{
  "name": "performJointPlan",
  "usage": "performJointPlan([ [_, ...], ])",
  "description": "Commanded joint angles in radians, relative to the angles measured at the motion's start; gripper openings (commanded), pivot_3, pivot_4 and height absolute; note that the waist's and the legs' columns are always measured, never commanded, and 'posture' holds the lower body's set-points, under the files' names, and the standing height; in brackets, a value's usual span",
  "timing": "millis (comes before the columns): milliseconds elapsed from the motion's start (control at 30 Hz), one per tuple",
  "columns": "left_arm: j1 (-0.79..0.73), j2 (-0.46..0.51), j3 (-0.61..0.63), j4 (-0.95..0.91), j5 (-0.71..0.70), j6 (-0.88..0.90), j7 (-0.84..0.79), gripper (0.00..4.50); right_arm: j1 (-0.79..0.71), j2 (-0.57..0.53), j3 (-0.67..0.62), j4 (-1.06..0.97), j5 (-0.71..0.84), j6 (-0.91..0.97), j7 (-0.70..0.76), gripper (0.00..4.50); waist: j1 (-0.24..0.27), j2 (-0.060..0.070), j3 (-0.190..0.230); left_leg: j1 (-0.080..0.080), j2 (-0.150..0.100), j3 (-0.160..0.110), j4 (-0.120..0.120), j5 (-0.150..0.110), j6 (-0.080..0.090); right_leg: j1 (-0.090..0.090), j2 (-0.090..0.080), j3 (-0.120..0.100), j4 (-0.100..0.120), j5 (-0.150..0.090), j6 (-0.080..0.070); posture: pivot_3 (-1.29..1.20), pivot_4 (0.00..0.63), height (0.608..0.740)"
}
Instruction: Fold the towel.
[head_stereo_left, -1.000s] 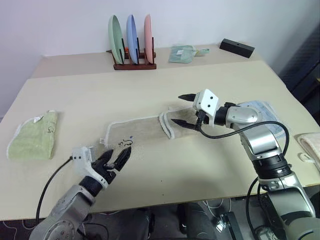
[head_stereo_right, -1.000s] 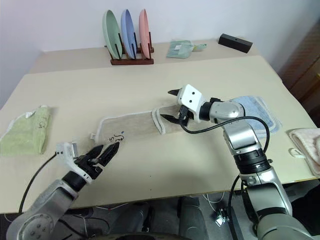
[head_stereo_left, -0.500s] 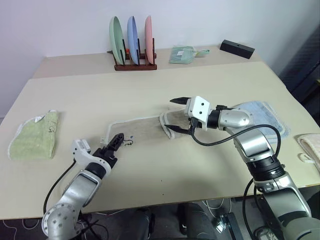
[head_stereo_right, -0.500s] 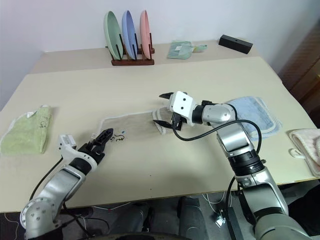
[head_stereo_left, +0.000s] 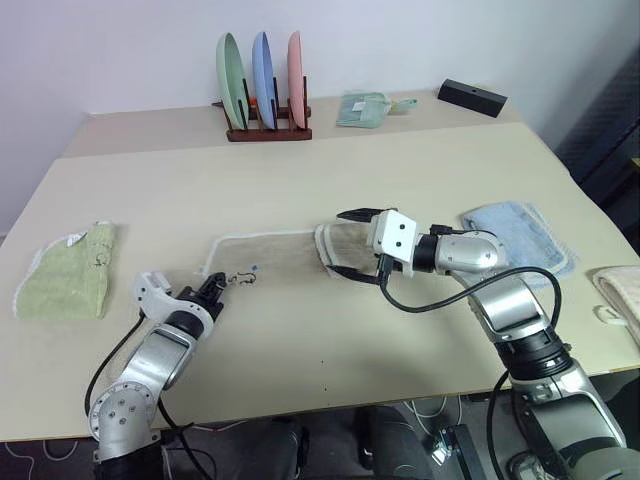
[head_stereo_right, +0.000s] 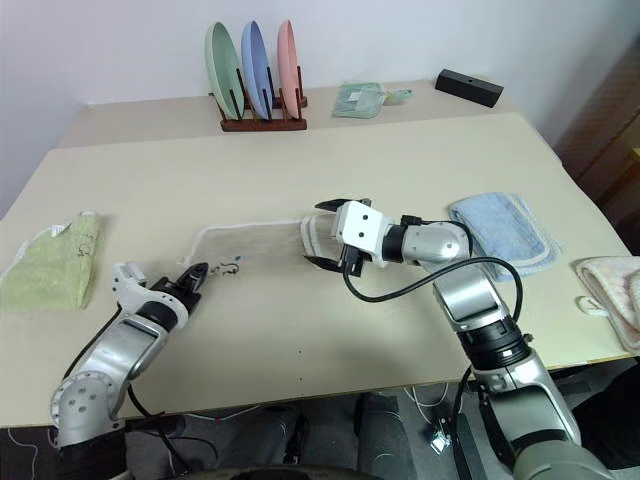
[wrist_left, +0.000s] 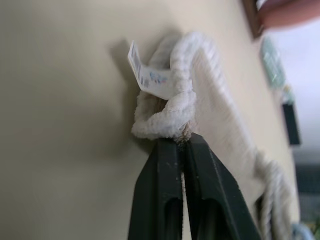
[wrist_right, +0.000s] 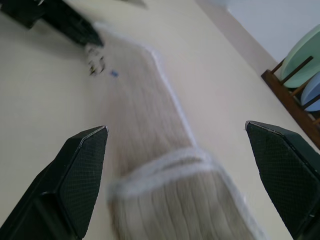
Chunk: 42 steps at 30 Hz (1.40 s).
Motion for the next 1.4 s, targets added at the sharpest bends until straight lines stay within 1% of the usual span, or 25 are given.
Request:
performJointPlan([
  [33, -0.003, 0.041, 0.065, -0.066, -0.002, -0.063, -0.042, 0.03, 0.006, -0.007, 0.004, -0.048, -0.01, -0.01, -0.005, 4.5, -0.001, 0.0, 0.0, 0.0, 0.0, 0.0, 0.0, 0.0, 0.0, 0.0, 0.0, 0.0, 0.0, 0.0, 0.0, 0.0, 0.15, 0.735],
  [100, 0.01, 0.157, 0.136, -0.074, 0.047, -0.078, -0.126, 0.03, 0.001, -0.009, 0.0, -0.039, -0.009, -0.012, -0.004, 4.5, -0.002, -0.001, 0.001, 0.0, 0.0, 0.0, 0.0, 0.0, 0.0, 0.0, 0.0, 0.0, 0.0, 0.0, 0.0, 0.0, 0.15, 0.735],
  [133, 0.015, 0.197, 0.159, -0.074, 0.06, -0.084, -0.155, 0.03, -0.001, -0.011, -0.002, -0.034, -0.008, -0.014, -0.004, 4.5, -0.003, -0.002, 0.001, 0.0, 0.001, 0.0, 0.0, 0.0, -0.001, -0.001, 0.001, 0.0, 0.0, 0.0, 0.0, 0.0, 0.15, 0.735],
  [167, 0.018, 0.24, 0.173, -0.074, 0.077, -0.086, -0.188, 0.03, -0.003, -0.012, -0.002, -0.028, -0.009, -0.016, -0.003, 4.5, -0.003, -0.002, 0.001, 0.0, 0.002, 0.0, 0.0, -0.001, -0.001, -0.001, 0.002, 0.0, 0.0, 0.0, 0.0, 0.0, 0.15, 0.735],
  [233, 0.011, 0.326, 0.16, -0.085, 0.114, -0.065, -0.259, 0.03, -0.006, -0.013, 0.001, -0.013, -0.014, -0.026, -0.003, 4.5, -0.002, -0.002, 0.001, 0.0, 0.002, 0.0, -0.001, -0.001, -0.002, -0.001, 0.003, 0.0, 0.0, 0.0, -0.001, 0.0, 0.15, 0.735],
  [300, -0.002, 0.409, 0.112, -0.109, 0.18, -0.043, -0.34, 0.03, -0.009, -0.012, 0.005, 0.002, -0.019, -0.035, -0.003, 4.5, 0.003, -0.002, 0.001, 0.0, 0.001, 0.0, -0.001, -0.001, -0.001, -0.001, 0.002, 0.0, -0.001, 0.0, -0.001, 0.0, 0.15, 0.735],
  [400, -0.048, 0.471, 0.03, -0.131, 0.224, -0.017, -0.436, 0.03, -0.012, -0.007, 0.008, 0.017, -0.024, -0.043, -0.004, 4.5, 0.005, -0.002, 0.001, 0.0, 0.0, 0.0, 0.0, -0.001, 0.0, 0.001, 0.002, 0.0, -0.001, 0.0, 0.0, 0.0, 0.15, 0.735],
  [500, -0.14, 0.541, -0.143, -0.173, 0.314, 0.034, -0.565, 0.03, -0.005, -0.005, 0.01, 0.027, -0.032, -0.052, -0.006, 4.5, -0.001, -0.002, 0.001, 0.0, 0.001, 0.0, 0.0, -0.001, 0.0, 0.0, 0.002, 0.0, -0.001, 0.0, 0.0, 0.0, 0.15, 0.735],
  [533, -0.158, 0.551, -0.178, -0.178, 0.333, 0.045, -0.589, 0.03, -0.004, -0.005, 0.009, 0.029, -0.034, -0.054, -0.007, 4.5, -0.003, -0.002, 0.001, 0.0, 0.001, 0.0, 0.0, -0.001, 0.0, 0.0, 0.002, 0.0, -0.001, 0.0, 0.0, 0.0, 0.15, 0.735],
  [667, -0.245, 0.585, -0.386, -0.175, 0.482, 0.07, -0.734, 0.03, 0.002, -0.007, 0.005, 0.028, -0.04, -0.052, -0.015, 4.5, -0.01, -0.002, 0.001, 0.0, 0.001, 0.001, -0.002, -0.001, 0.0, -0.002, 0.002, 0.0, -0.001, 0.0, 0.0, 0.0, 0.15, 0.735],
  [767, -0.273, 0.583, -0.479, -0.137, 0.576, 0.066, -0.808, 0.03, 0.009, -0.012, -0.001, 0.02, -0.043, -0.047, -0.023, 4.5, -0.012, -0.002, 0.002, 0.0, 0.002, 0.001, -0.003, -0.001, 0.0, -0.002, 0.003, 0.0, -0.001, 0.0, 0.0, 0.0, 0.15, 0.735],
  [833, -0.279, 0.582, -0.516, -0.115, 0.621, 0.068, -0.849, 0.03, 0.015, -0.019, -0.006, 0.015, -0.044, -0.044, -0.027, 4.5, -0.009, -0.002, 0.002, 0.0, 0.002, 0.001, -0.003, -0.001, 0.0, -0.002, 0.003, 0.001, -0.001, 0.0, 0.0, 0.0, 0.15, 0.735],
  [967, -0.287, 0.572, -0.55, -0.092, 0.704, 0.054, -0.902, 0.03, 0.02, -0.026, -0.009, 0.009, -0.044, -0.041, -0.033, 4.5, -0.004, -0.002, 0.002, -0.001, 0.002, 0.001, -0.002, -0.002, 0.0, -0.002, 0.002, 0.0, -0.002, 0.0, 0.0, 0.0, 0.15, 0.735],
  [1100, -0.29, 0.536, -0.54, -0.079, 0.735, 0.066, -0.914, 0.03, 0.024, -0.03, -0.008, 0.005, -0.043, -0.042, -0.036, 4.5, -0.003, -0.002, 0.002, -0.001, 0.002, 0.001, -0.002, -0.002, 0.0, -0.002, 0.002, 0.0, -0.002, 0.0, 0.0, 0.0, 0.15, 0.735],
  [1133, -0.284, 0.522, -0.518, -0.085, 0.72, 0.069, -0.917, 0.57, 0.022, -0.03, -0.006, 0.007, -0.044, -0.043, -0.036, 4.5, -0.003, -0.002, 0.002, -0.001, 0.001, 0.001, -0.002, -0.002, 0.0, -0.002, 0.002, 0.0, -0.002, 0.0, 0.0, 0.0, 0.15, 0.735],
  [1167, -0.275, 0.511, -0.491, -0.097, 0.7, 0.072, -0.919, 0.92, 0.018, -0.03, -0.004, 0.012, -0.045, -0.045, -0.035, 4.5, -0.003, -0.002, 0.002, -0.001, 0.001, 0.001, -0.002, -0.002, 0.0, -0.002, 0.002, 0.001, -0.002, 0.0, 0.0, 0.0, 0.15, 0.735],
  [1233, -0.255, 0.497, -0.447, -0.117, 0.676, 0.087, -0.91, 1.84, 0.014, -0.033, -0.004, 0.017, -0.046, -0.05, -0.032, 4.5, -0.004, -0.002, 0.002, -0.001, 0.002, 0.001, -0.002, -0.002, 0.0, -0.002, 0.002, 0.0, -0.002, 0.0, 0.0, 0.0, 0.15, 0.735],
  [1300, -0.221, 0.496, -0.382, -0.137, 0.638, 0.112, -0.899, 2.93, 0.004, -0.037, -0.004, 0.028, -0.05, -0.056, -0.029, 4.5, -0.006, -0.002, 0.002, -0.001, 0.002, 0.001, -0.002, -0.002, 0.0, -0.003, 0.002, 0.001, -0.002, 0.0, 0.0, 0.0, 0.15, 0.735],
  [1367, -0.161, 0.508, -0.294, -0.174, 0.558, 0.131, -0.922, 3.93, -0.003, -0.048, -0.007, 0.042, -0.052, -0.061, -0.025, 4.5, -0.007, -0.002, 0.002, -0.001, 0.002, 0.001, -0.002, -0.002, 0.0, -0.003, 0.003, 0.001, -0.001, 0.0, 0.0, 0.0, 0.15, 0.735],
  [1400, -0.119, 0.519, -0.229, -0.2, 0.518, 0.129, -0.941, 3.93, -0.01, -0.046, -0.018, 0.046, -0.036, -0.049, -0.021, 4.5, -0.008, -0.001, 0.002, -0.001, 0.002, 0.001, -0.002, -0.002, 0.0, -0.003, 0.003, 0.001, -0.001, 0.0, 0.0, 0.0, 0.15, 0.735],
])
